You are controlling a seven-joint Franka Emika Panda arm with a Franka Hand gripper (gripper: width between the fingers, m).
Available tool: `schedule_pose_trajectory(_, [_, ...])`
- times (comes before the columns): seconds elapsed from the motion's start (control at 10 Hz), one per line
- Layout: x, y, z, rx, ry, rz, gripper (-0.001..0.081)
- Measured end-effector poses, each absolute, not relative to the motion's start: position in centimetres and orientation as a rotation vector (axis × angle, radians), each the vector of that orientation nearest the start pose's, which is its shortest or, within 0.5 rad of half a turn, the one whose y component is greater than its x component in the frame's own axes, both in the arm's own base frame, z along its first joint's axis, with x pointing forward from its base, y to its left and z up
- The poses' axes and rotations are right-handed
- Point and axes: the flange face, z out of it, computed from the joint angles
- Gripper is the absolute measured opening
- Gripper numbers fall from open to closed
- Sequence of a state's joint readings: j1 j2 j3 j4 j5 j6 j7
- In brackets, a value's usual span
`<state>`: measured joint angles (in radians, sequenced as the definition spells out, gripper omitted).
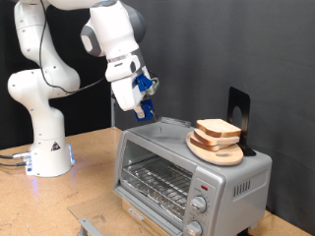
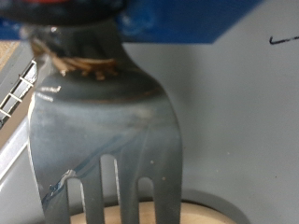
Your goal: Make a piece of toast with the oven
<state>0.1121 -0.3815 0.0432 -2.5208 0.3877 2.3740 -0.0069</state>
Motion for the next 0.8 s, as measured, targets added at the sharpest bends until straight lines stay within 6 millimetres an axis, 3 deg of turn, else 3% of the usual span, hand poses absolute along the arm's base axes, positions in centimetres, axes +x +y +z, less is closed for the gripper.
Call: schedule_pose_trajectory(0.8, [43.82, 8.06, 43.54, -2.827, 0.12, -0.327, 0.0425])
